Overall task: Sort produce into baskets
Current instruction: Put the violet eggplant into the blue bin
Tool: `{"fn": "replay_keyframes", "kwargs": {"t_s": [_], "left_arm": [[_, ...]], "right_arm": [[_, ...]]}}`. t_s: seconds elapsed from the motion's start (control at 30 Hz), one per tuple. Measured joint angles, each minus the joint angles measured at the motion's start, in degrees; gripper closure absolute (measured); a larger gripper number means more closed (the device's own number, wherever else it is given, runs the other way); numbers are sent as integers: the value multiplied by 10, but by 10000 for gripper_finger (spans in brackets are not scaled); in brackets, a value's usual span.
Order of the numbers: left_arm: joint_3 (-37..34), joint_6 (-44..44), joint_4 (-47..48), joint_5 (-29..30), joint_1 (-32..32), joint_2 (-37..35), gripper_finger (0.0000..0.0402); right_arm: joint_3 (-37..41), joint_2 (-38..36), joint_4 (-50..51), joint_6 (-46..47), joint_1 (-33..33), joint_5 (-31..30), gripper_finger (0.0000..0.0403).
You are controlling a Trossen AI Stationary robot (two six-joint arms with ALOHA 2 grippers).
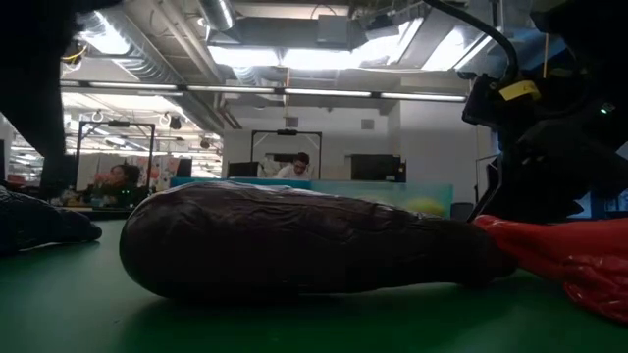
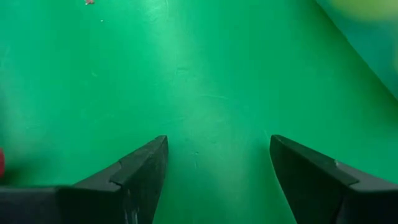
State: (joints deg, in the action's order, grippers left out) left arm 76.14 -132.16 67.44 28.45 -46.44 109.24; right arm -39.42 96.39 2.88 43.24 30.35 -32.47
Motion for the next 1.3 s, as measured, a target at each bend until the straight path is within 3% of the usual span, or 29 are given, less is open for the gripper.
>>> {"fn": "replay_keyframes", "kwargs": {"t_s": [0.6,1.1,1.3], "left_arm": [[0,4,-68,-37,17,75,129],[0,27,-58,-40,14,83,267],[0,31,-54,-40,14,83,270]], "right_arm": [[0,0,2,-2,0,-5,123],[0,0,2,-2,0,-10,123],[0,0,2,-1,0,-11,123]]}}
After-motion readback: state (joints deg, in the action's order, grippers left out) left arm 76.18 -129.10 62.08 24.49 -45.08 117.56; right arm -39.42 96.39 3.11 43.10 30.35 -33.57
